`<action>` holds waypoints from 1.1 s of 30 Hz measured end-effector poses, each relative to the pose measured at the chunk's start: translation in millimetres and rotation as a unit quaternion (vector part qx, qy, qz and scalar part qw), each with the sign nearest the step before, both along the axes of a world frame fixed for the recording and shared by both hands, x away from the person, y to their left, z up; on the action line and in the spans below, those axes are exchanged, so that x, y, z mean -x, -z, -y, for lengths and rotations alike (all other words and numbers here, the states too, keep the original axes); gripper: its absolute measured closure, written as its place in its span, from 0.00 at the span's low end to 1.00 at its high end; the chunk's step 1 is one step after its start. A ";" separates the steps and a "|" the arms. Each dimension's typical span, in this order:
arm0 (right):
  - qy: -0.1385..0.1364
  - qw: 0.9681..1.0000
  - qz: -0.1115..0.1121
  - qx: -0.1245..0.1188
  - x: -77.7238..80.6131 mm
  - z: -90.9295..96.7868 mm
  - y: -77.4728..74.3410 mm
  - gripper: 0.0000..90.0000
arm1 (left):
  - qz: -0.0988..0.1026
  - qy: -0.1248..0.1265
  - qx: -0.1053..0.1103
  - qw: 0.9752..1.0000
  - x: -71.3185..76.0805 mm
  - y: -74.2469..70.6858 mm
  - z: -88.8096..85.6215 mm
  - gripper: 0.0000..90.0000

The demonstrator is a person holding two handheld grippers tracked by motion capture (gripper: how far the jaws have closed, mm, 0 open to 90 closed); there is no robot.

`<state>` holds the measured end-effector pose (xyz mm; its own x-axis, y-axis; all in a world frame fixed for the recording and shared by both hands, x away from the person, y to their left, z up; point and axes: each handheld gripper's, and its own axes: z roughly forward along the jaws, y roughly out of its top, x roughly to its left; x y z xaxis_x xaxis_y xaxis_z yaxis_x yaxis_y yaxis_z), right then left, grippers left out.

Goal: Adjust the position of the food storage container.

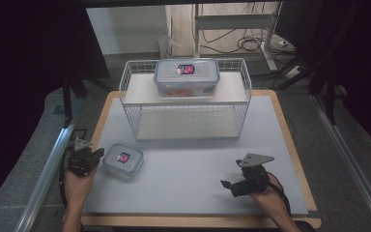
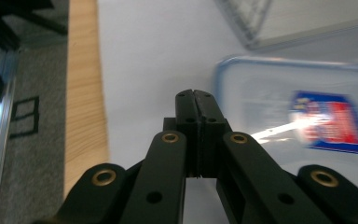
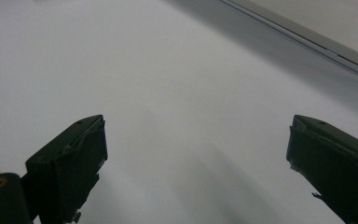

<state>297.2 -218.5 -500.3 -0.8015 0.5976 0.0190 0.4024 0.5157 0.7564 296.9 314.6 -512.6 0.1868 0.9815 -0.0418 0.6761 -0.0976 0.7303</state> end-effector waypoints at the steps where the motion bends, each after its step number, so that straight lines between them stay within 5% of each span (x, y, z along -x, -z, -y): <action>1: 0.000 1.000 0.000 0.001 0.0 -0.1 0.1 0.06 | -0.006 -0.002 0.001 1.000 -2.5 3.5 -1.8 1.00; 10: 0.003 1.000 -0.002 0.003 -1.1 1.1 1.1 0.06 | -0.029 0.017 0.030 0.999 -9.0 13.3 1.1 1.00; 21: 0.007 1.000 -0.004 0.008 -2.1 3.1 1.8 0.06 | -0.038 0.079 0.032 0.996 -7.7 9.5 48.1 1.00; 33: 0.012 1.000 -0.006 0.006 -3.2 5.2 2.6 0.06 | -0.048 0.151 0.044 0.986 0.9 7.0 93.2 1.00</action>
<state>300.4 -223.7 -502.9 -0.7865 0.6172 0.0208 0.4240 0.5151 0.7449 296.0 221.4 -519.5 0.4606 0.8739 -0.1552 0.6923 -0.2443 0.6790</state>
